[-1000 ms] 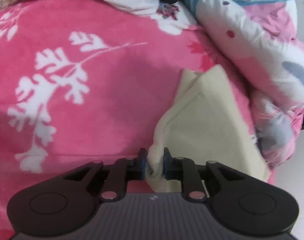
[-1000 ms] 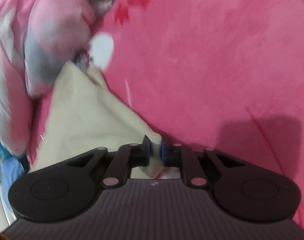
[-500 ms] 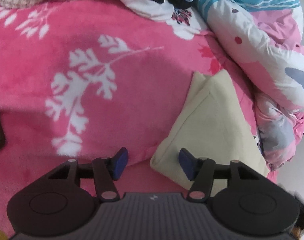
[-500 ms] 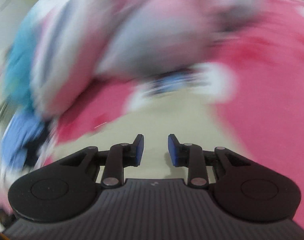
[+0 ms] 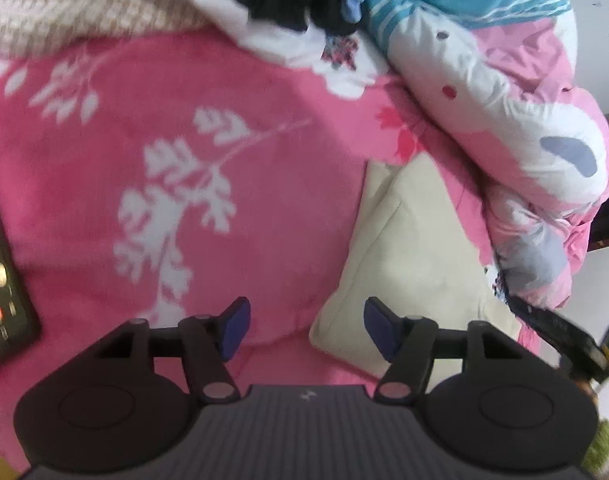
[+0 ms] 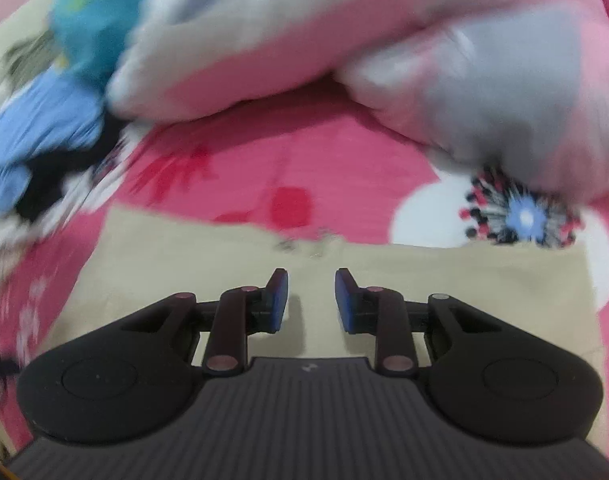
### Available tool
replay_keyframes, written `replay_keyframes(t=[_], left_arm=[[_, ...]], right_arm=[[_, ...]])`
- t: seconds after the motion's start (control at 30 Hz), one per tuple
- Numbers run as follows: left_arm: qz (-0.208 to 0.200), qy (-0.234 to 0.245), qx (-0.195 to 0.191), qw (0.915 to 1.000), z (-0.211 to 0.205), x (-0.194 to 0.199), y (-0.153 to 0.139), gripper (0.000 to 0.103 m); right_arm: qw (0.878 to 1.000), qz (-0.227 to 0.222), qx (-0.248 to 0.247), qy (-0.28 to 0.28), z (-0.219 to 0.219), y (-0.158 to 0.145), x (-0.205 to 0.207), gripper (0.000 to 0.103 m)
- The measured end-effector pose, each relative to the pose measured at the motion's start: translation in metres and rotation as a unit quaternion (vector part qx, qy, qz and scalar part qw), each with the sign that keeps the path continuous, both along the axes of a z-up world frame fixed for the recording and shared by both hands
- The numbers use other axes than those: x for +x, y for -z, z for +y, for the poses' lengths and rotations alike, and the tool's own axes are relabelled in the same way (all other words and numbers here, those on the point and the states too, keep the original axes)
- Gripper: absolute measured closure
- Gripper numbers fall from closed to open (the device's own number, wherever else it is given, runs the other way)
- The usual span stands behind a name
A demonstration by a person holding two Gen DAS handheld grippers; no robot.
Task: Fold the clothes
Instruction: 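Open both tools and withdraw from the folded hoodie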
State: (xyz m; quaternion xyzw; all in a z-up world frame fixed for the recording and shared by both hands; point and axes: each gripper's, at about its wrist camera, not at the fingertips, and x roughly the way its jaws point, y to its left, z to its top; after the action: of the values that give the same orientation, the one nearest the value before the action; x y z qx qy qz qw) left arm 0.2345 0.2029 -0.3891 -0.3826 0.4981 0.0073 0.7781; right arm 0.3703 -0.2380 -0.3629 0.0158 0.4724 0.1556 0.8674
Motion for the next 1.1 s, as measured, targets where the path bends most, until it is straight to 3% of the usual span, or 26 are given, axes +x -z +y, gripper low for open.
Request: replay_keyframes(t=[0.1, 0.2, 0.27, 0.37, 0.47, 0.53, 0.6, 0.73, 0.8, 0.87, 0.97, 1.0, 1.1], left_arm=[[-0.002, 0.021, 0.003, 0.9998, -0.002, 0.009, 0.002, 0.036], [0.004, 0.046, 0.002, 0.9989, -0.008, 0.017, 0.007, 0.036], [0.01, 0.062, 0.007, 0.998, -0.013, 0.021, 0.01, 0.036], [0.005, 0.1, 0.02, 0.9948, -0.021, 0.025, 0.008, 0.035], [0.006, 0.116, 0.027, 0.9929, -0.023, 0.026, 0.008, 0.035], [0.011, 0.117, 0.026, 0.9927, -0.022, 0.028, 0.009, 0.035], [0.017, 0.115, 0.025, 0.9929, -0.021, 0.03, 0.012, 0.034], [0.024, 0.114, 0.017, 0.9931, -0.018, 0.034, 0.014, 0.034], [0.027, 0.108, 0.008, 0.9938, -0.014, 0.035, 0.013, 0.034], [0.033, 0.087, -0.007, 0.9956, -0.005, 0.035, 0.013, 0.034], [0.042, 0.047, -0.03, 0.9976, 0.011, 0.034, 0.013, 0.034], [0.045, 0.031, -0.038, 0.9978, 0.017, 0.033, 0.014, 0.034], [0.044, -0.005, -0.057, 0.9974, 0.032, 0.032, 0.014, 0.034]], right_arm=[[0.999, 0.012, -0.028, -0.017, 0.017, 0.003, -0.014, 0.078], [0.996, 0.065, -0.058, 0.001, 0.025, 0.05, -0.009, 0.078], [0.996, 0.074, -0.041, 0.021, 0.02, 0.071, -0.005, 0.078], [0.996, 0.07, -0.027, 0.05, 0.013, 0.037, -0.01, 0.078], [0.997, 0.047, -0.02, 0.055, 0.007, 0.003, -0.042, 0.078], [0.997, 0.067, -0.012, 0.044, 0.006, 0.008, -0.06, 0.079], [0.994, 0.102, -0.034, 0.028, 0.013, 0.037, -0.068, 0.078], [0.993, 0.105, -0.034, 0.033, 0.01, 0.053, -0.059, 0.078], [0.994, 0.09, -0.047, 0.026, 0.016, 0.04, -0.062, 0.077], [0.996, 0.053, -0.063, -0.02, 0.031, 0.016, -0.073, 0.074], [0.989, 0.006, -0.062, -0.138, 0.074, -0.004, -0.097, 0.052], [0.981, -0.007, -0.063, -0.185, 0.093, -0.005, -0.105, 0.046], [0.945, -0.056, -0.1, -0.306, 0.149, 0.009, -0.131, 0.041]])
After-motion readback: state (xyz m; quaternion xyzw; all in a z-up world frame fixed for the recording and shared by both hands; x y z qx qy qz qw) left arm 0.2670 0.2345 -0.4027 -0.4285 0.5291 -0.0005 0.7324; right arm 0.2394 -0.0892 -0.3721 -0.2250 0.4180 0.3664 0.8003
